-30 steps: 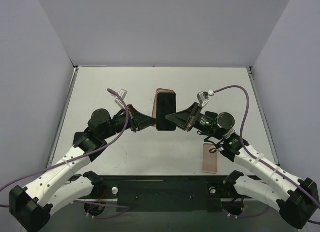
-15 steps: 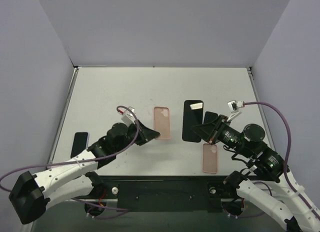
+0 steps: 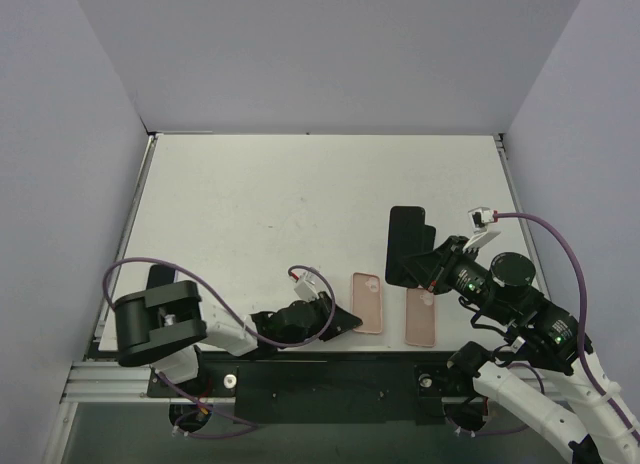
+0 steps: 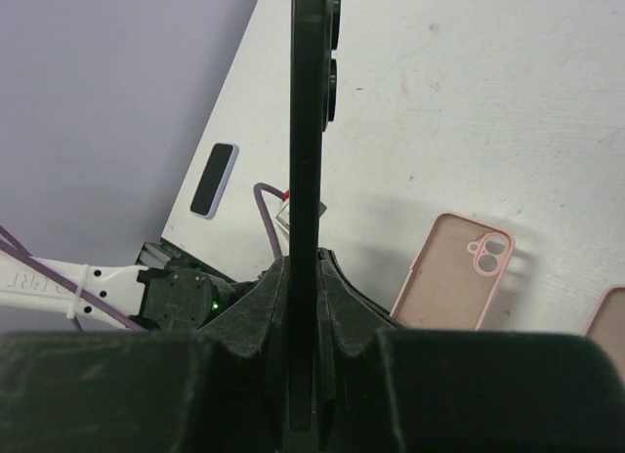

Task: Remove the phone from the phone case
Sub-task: Place the phone case at the center of the board.

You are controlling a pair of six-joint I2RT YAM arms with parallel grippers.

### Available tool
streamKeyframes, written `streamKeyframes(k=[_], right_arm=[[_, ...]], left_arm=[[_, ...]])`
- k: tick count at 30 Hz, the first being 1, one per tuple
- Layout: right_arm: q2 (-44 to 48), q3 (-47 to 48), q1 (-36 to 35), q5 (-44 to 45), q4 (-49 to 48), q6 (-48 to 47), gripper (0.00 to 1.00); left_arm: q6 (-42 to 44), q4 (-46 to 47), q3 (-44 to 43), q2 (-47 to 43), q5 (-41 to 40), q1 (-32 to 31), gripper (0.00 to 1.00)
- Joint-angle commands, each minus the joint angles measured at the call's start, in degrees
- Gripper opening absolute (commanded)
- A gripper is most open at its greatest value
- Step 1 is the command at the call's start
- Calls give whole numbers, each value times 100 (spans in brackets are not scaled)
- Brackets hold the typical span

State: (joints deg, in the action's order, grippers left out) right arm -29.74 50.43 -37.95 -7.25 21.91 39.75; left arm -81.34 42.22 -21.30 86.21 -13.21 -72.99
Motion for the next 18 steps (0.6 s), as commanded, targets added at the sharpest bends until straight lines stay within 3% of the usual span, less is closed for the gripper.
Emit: streamKeyframes(k=[1,9,18], right_arm=[[179,168,43,223,-214,-107,0],[56,124,60,276,-161,-204,0],[-23,63,60,241,-336,-169,0]], left_arm=[[-593,2123,-321,1052,-269,-83,0],[-1006,2344,-779,1916,-322,-461,0],[-1464,1913,-700,1978,-534,-585,1]])
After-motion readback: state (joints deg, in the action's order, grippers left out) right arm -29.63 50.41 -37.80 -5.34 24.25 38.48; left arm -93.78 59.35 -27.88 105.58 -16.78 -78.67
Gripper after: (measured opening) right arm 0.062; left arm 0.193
